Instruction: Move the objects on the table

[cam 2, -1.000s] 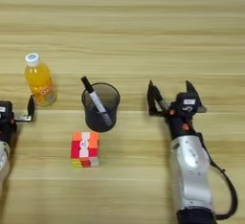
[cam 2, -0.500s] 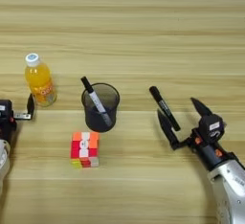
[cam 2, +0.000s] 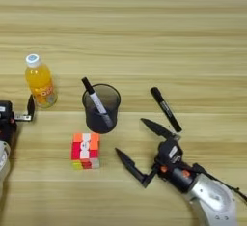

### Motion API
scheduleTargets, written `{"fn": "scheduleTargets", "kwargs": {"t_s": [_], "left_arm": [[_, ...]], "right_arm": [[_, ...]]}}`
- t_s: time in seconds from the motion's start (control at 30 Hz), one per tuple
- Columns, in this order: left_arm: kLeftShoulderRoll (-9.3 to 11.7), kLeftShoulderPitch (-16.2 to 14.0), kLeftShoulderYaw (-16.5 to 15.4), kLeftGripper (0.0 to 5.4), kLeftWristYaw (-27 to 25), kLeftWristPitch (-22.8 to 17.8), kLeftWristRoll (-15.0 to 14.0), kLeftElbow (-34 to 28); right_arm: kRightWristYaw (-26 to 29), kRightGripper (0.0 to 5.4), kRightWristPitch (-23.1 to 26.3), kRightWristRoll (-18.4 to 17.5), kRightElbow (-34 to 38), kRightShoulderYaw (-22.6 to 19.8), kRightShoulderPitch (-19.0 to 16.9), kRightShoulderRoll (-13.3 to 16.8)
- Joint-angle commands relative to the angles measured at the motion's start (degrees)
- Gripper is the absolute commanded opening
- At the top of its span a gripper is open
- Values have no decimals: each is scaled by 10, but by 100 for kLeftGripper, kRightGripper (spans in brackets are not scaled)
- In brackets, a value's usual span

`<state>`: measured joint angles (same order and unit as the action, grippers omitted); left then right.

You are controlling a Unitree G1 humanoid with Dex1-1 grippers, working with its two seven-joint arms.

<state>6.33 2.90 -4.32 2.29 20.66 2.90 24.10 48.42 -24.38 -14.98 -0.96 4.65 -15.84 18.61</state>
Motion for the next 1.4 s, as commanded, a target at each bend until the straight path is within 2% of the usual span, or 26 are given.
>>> {"fn": "scheduleTargets", "kwargs": {"t_s": [0.03, 0.23, 0.43, 0.53, 0.67, 0.8, 1.0, 1.4], "left_arm": [[0, 7, -1, 539, 0, 2, 0, 5], [0, 12, 0, 539, 0, 3, -1, 15], [-1, 14, 0, 539, 1, 6, 0, 20], [-1, 14, 1, 539, 1, 6, 0, 20], [-3, 12, 2, 539, 0, 7, 0, 17], [-4, 11, 3, 539, 0, 7, 1, 15], [-4, 8, 4, 539, 1, 7, 1, 12], [-5, 6, 4, 539, 2, 7, 3, 12]], "right_arm": [[14, 540, -17, 14, 12, 26, 1, 9], [28, 540, -20, 18, 20, 60, 5, 12], [35, 540, -21, 15, 15, 73, 15, 19], [27, 540, -15, 24, 18, 82, 22, 13], [-3, 540, -3, 56, 8, 90, 42, 5], [-9, 540, 6, 56, 1, 97, 57, 4], [-20, 540, 10, 75, -11, 118, 70, -4], [-22, 540, 9, 83, -30, 154, 78, -15]]}}
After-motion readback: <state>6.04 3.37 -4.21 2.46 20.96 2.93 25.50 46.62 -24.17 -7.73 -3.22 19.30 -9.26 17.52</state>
